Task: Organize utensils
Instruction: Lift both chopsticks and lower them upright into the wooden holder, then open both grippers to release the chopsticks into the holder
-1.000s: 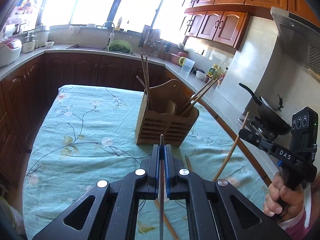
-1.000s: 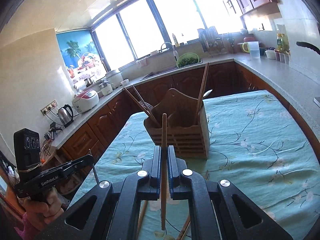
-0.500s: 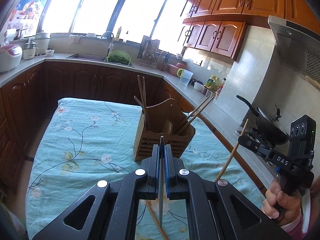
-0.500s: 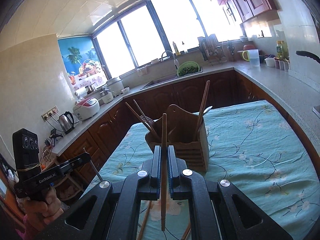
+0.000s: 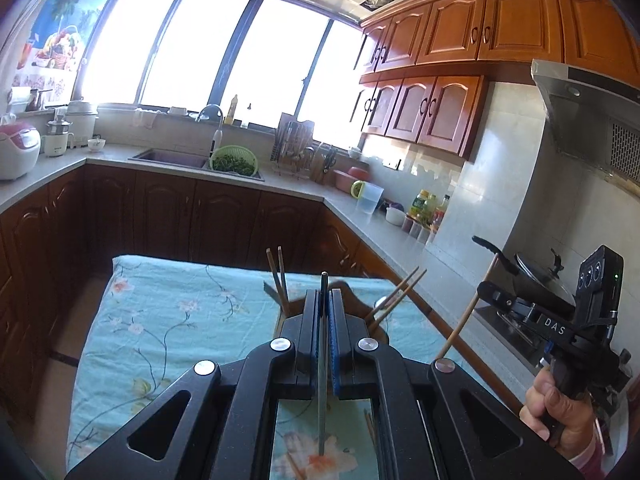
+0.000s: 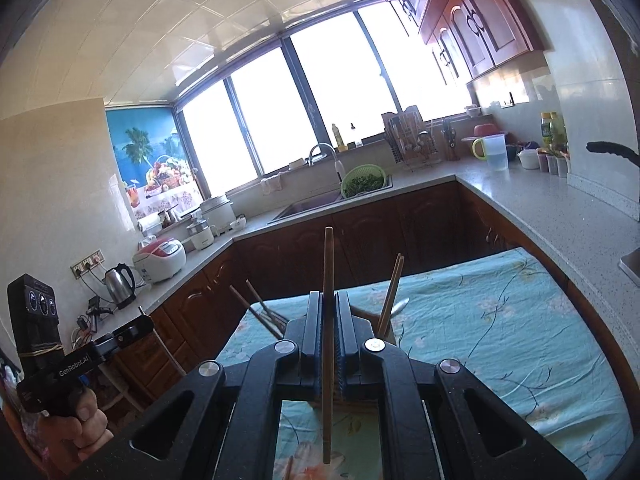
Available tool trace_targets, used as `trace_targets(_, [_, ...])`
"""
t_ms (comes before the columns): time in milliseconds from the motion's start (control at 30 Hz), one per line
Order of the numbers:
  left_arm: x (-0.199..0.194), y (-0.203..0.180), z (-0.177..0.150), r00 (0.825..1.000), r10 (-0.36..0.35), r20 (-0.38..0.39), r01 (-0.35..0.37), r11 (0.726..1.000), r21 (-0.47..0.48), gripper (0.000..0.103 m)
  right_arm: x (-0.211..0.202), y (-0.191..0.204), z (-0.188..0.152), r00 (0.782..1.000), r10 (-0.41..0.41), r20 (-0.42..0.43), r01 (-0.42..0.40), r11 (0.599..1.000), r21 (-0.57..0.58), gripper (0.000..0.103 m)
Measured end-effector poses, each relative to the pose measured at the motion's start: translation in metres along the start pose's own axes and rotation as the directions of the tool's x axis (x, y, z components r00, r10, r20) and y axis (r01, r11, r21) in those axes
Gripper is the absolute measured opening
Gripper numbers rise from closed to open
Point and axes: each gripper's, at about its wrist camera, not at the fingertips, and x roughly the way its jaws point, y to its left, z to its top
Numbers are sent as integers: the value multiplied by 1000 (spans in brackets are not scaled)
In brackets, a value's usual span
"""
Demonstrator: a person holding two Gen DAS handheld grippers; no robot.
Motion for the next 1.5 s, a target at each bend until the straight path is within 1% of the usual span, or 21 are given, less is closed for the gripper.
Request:
trace_targets(233, [30,3,32,995,9,99,-9,1000,1,2,24,1,38,994,-34,107,34,999,-4,6])
trace_targets(333, [49,8,34,991,22,129,-21,1000,-11,2,38,1,46,989,-49,136,52,999,-15,6])
trace_targets(433, [76,12,29,990,44,136,-41,999,-26,2,49,1,45,983,-83,162,91,995,-44,6])
trace_targets(533, [100,11,16,989,67,134,-63,997,-34,2,61,-1,36,984,-89,154,98,994,-53,6])
trace_targets(667, [125,10,-6,989,94,111,-89,995,-48,2,74,-6,19,986,-108,131,117,991,-59,6])
trace_targets(967, [152,13,-41,993,108,53,-105,993,-55,2,90,-21,-18,990,-127,66,127,992,-10,6])
trace_targets(1133, [159,18,-44,994,111,17,-110,992,-60,3,96,-25,-25,990,-137,38,137,991,0,6])
trace_targets(1300, [158,19,-38,993,120,18,-119,992,-52,3,96,-26,-22,989,-144,29,144,990,1,6])
trace_targets(1500, [154,23,-38,992,126,6,-125,991,-50,4,98,-29,-20,989,-151,14,150,989,15,6])
